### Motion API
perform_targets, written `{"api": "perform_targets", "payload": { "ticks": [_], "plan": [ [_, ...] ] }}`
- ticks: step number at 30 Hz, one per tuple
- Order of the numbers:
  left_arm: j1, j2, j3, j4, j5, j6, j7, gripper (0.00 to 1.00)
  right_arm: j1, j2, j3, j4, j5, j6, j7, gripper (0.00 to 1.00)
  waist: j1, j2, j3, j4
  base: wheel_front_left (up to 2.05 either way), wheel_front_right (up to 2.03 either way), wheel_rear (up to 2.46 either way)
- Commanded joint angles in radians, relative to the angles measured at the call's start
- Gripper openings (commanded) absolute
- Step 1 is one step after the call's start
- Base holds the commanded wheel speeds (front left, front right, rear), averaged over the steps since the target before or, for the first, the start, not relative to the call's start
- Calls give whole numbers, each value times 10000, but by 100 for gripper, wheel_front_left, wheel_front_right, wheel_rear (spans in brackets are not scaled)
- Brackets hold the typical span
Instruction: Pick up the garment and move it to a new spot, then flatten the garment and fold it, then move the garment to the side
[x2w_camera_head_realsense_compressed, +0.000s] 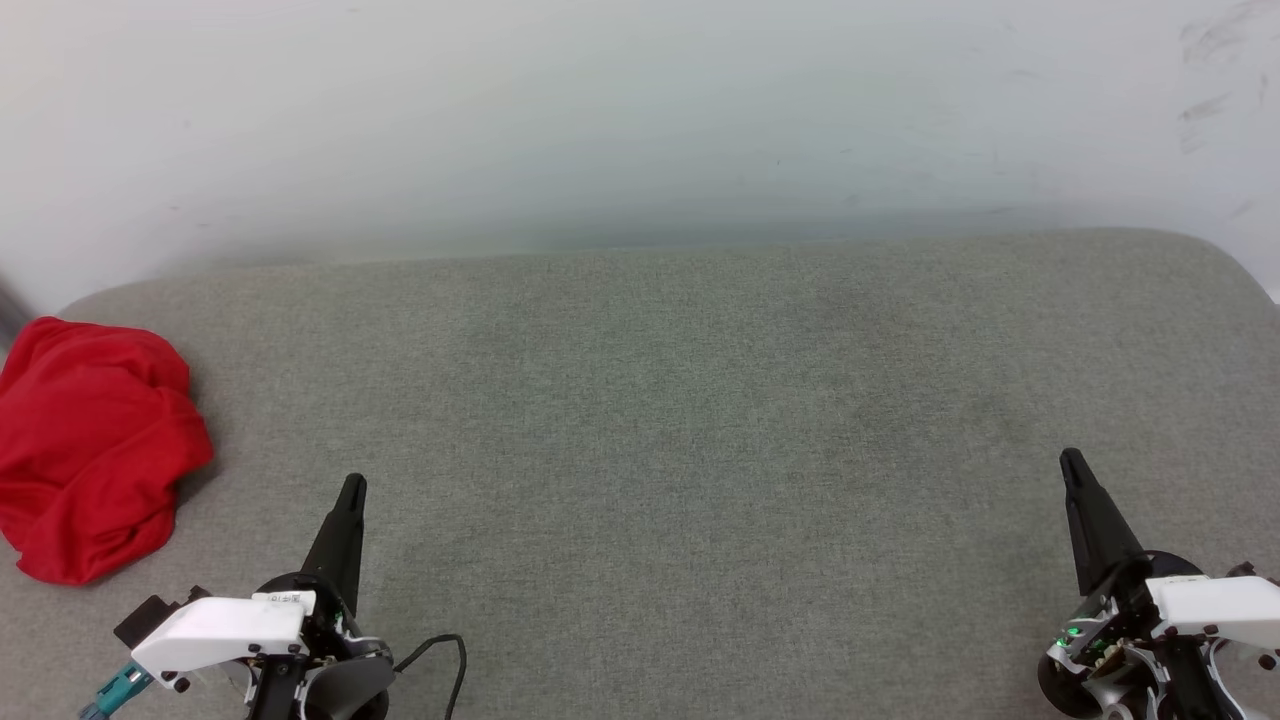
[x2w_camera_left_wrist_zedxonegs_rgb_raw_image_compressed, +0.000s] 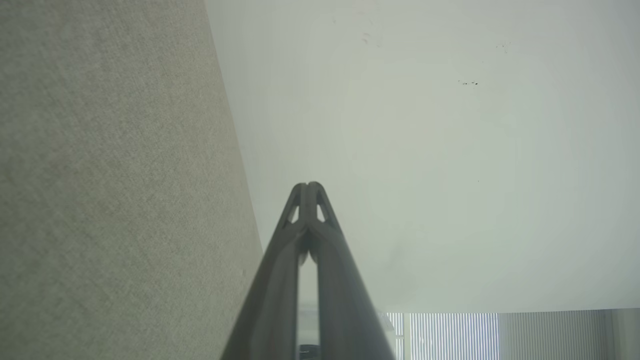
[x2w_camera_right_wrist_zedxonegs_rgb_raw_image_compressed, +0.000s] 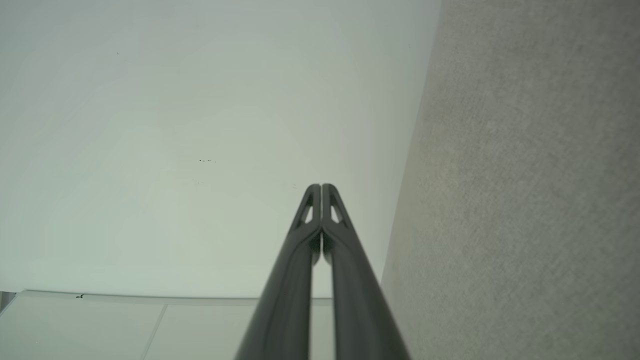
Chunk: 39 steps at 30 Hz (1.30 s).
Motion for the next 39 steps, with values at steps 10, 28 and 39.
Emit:
{"api": "perform_targets", "payload": {
  "ticks": [10, 28, 39],
  "plan": [
    [-62, -17, 28, 1, 16, -30, 17, 0, -108, 35, 7, 8, -45, 0, 5, 0, 0, 0, 0, 0, 0, 0, 0],
    [-62, -17, 27, 0, 15, -30, 16, 0, -108, 35, 6, 8, -45, 0, 5, 0, 0, 0, 0, 0, 0, 0, 0],
    [-62, -17, 27, 0, 15, -30, 16, 0, -108, 35, 7, 8, -44, 0, 5, 0, 0, 0, 0, 0, 0, 0, 0]
  ]
}}
